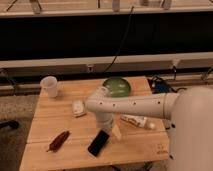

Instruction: Place the eraser on the white sponge

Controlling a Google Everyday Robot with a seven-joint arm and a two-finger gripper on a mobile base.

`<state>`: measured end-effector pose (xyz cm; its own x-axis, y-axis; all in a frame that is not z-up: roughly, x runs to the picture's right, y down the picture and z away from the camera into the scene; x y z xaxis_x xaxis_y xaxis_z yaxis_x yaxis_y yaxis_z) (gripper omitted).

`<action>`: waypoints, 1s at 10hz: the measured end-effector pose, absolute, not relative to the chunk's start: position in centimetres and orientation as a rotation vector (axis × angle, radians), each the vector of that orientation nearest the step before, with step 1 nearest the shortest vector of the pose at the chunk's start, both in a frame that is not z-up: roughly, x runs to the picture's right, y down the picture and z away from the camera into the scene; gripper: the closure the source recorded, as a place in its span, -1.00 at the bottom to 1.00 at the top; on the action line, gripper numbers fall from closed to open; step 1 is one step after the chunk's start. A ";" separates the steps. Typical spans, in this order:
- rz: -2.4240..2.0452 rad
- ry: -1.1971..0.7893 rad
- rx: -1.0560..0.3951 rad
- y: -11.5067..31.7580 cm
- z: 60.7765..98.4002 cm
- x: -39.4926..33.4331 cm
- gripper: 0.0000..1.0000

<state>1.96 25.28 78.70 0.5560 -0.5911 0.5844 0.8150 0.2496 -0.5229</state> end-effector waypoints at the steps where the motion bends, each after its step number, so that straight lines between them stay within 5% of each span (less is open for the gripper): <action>1: -0.967 -0.300 -0.896 25.2 78.6 2.0 -0.60; 10: -0.844 -0.487 -0.778 26.8 78.4 0.9 -0.60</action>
